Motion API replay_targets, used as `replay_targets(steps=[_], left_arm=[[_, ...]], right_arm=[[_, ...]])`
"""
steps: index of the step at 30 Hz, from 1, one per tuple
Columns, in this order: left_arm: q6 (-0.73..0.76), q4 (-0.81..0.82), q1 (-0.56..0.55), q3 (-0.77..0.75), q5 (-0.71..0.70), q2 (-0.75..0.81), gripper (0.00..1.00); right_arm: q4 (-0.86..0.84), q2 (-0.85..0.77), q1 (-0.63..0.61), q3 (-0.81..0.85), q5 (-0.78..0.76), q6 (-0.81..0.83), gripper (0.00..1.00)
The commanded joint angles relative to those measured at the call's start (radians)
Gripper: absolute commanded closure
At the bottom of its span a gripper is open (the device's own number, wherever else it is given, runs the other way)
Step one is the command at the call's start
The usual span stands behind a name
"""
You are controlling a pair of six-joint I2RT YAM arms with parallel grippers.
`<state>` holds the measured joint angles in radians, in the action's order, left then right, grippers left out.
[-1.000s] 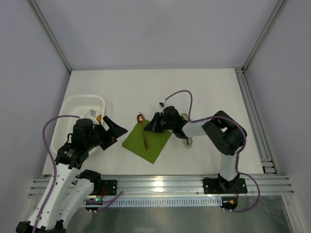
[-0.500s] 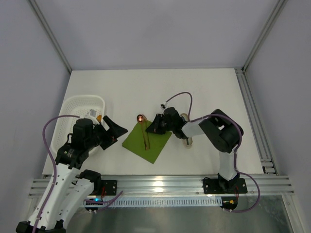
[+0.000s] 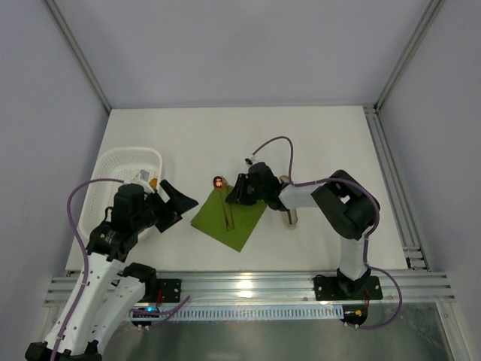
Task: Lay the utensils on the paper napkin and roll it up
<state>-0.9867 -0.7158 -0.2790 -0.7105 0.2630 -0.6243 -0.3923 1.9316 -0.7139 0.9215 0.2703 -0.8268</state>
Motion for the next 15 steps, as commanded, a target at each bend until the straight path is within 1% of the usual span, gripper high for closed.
replay_targets(steps=[1,4,7,8,15], left_arm=[[0.017,0.047,0.006,0.013,0.03,-0.005,0.12],[0.016,0.047,0.006,0.017,0.031,-0.005,0.12],[0.016,0.049,0.006,0.019,0.035,-0.005,0.12],[0.016,0.049,0.006,0.019,0.033,-0.002,0.12],[0.017,0.042,0.006,0.02,0.033,0.006,0.12]], right_arm=[[0.195,-0.077,-0.022,0.085,-0.153,0.132,0.71],[0.294,-0.089,-0.054,0.134,-0.229,0.192,0.72],[0.442,-0.076,-0.085,0.223,-0.342,0.239,0.71],[0.463,-0.069,-0.093,0.235,-0.376,0.247,0.72],[0.543,-0.025,-0.128,0.301,-0.453,0.262,0.72]])
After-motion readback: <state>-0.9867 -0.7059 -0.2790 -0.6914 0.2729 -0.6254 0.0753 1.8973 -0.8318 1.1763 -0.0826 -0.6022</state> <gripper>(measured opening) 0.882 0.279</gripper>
